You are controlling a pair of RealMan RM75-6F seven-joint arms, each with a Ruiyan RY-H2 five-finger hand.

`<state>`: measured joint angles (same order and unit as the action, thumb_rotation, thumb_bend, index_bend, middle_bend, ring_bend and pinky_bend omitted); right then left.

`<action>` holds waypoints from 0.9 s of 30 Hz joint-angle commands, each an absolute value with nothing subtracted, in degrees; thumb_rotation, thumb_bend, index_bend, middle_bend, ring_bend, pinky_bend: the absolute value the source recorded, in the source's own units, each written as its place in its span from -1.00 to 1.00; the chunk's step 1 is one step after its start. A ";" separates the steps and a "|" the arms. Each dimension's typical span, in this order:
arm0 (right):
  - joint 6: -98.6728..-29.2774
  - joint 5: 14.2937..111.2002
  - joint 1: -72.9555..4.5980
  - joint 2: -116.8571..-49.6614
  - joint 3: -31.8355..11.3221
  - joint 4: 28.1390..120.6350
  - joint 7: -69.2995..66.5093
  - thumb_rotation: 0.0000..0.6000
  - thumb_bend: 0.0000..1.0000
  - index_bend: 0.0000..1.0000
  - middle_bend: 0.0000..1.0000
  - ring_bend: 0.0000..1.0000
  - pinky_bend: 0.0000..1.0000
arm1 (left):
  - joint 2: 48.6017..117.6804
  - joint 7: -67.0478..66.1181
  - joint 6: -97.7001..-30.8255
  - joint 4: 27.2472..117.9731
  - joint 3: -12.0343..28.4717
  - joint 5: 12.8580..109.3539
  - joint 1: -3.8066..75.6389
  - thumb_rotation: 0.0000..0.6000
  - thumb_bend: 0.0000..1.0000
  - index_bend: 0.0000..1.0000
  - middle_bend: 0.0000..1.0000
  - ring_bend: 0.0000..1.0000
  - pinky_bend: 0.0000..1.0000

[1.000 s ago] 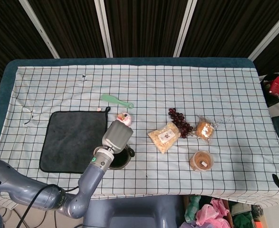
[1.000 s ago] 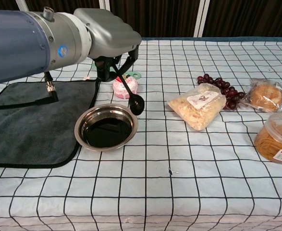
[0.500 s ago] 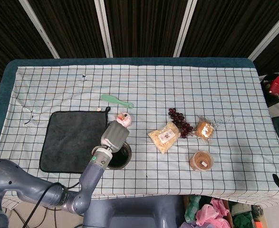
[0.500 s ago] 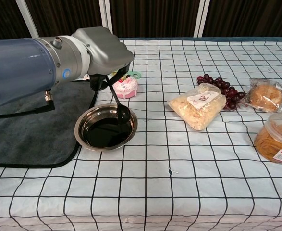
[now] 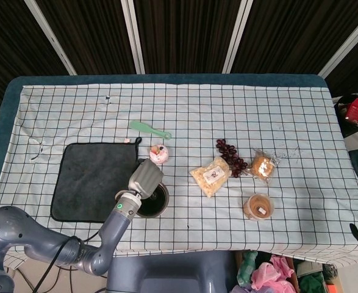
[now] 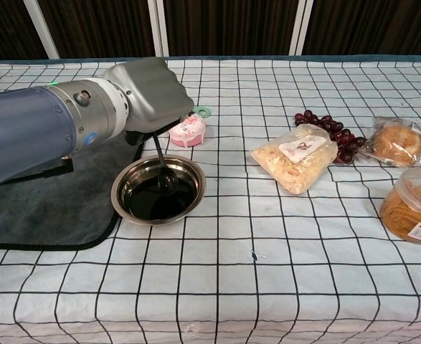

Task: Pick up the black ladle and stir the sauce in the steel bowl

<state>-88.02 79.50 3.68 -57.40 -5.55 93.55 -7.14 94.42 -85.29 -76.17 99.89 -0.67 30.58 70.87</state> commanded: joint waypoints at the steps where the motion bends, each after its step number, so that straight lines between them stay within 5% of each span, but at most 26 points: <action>1: -87.96 79.52 3.66 -57.41 -5.53 93.53 -7.15 1.00 -0.55 -0.89 -0.98 -0.85 -0.57 | 94.84 -86.47 -76.50 98.81 -1.62 31.30 70.80 1.00 0.03 0.40 0.84 0.86 0.71; 27: -87.65 79.49 3.68 -57.24 -5.55 93.15 -8.39 1.00 -0.55 -0.89 -0.99 -0.85 -0.57 | 104.19 -96.44 -76.93 90.45 0.20 32.82 73.65 1.00 0.02 0.41 0.84 0.86 0.71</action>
